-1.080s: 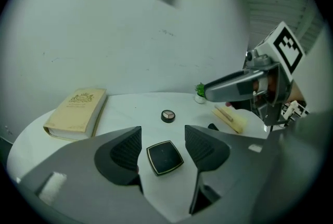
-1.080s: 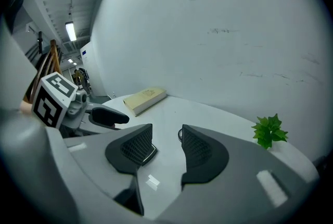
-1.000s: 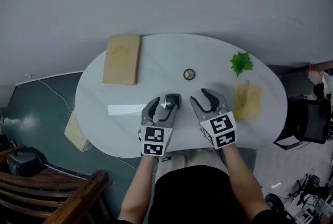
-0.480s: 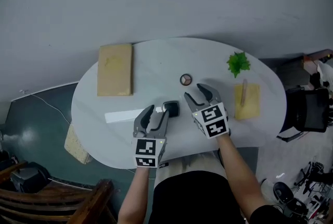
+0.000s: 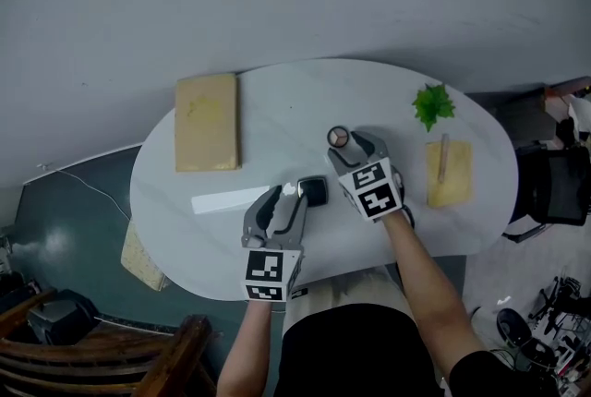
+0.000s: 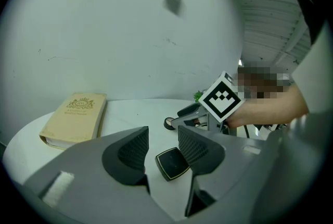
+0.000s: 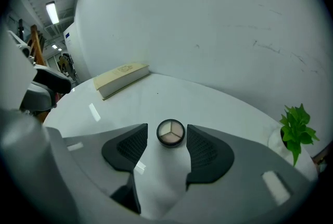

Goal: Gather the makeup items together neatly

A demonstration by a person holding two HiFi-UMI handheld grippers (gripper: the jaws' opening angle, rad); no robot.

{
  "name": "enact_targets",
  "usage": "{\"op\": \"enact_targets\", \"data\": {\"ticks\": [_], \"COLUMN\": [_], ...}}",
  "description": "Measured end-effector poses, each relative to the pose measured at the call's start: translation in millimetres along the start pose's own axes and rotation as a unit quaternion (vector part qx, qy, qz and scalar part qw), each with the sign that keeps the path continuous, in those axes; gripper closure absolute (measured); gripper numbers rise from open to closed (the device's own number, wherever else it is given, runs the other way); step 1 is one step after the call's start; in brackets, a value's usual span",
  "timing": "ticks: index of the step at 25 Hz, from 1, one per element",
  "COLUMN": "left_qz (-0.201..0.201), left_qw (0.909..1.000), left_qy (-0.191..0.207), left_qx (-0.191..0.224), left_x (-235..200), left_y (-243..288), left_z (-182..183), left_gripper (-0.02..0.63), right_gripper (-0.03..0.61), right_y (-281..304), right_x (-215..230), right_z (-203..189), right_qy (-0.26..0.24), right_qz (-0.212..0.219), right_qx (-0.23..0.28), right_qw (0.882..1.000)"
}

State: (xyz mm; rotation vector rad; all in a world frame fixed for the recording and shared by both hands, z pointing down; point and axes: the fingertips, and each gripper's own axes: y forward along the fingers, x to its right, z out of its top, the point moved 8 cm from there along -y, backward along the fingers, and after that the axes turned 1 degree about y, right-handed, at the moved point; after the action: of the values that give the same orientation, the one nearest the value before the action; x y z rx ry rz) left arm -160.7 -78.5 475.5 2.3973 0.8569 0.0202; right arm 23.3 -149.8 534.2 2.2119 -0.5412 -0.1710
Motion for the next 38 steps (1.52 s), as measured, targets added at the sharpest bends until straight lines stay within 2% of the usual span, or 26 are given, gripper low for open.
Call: {"op": "enact_targets", "data": {"ticks": [7, 18, 27, 38], "left_qz": [0.006, 0.022, 0.024, 0.022], "left_qw": [0.9999, 0.9996, 0.9996, 0.9997], "left_qy": [-0.002, -0.008, -0.007, -0.005], "left_qx": [-0.009, -0.014, -0.014, -0.005], "left_x": [-7, -14, -12, -6], "left_y": [0, -4, -6, -10], "left_z": [-7, -9, -9, -6], "left_gripper": [0.437, 0.437, 0.437, 0.439], "right_gripper": [0.354, 0.354, 0.356, 0.356], "right_y": [26, 37, 32, 4], "right_x": [3, 7, 3, -15], "right_z": [-3, -1, -1, -4], "right_qy": [-0.011, -0.018, -0.035, -0.044], "right_qz": [-0.004, -0.010, -0.002, 0.007], "right_qx": [-0.027, -0.039, -0.042, -0.022], "right_qw": [1.000, 0.999, 0.999, 0.999]}}
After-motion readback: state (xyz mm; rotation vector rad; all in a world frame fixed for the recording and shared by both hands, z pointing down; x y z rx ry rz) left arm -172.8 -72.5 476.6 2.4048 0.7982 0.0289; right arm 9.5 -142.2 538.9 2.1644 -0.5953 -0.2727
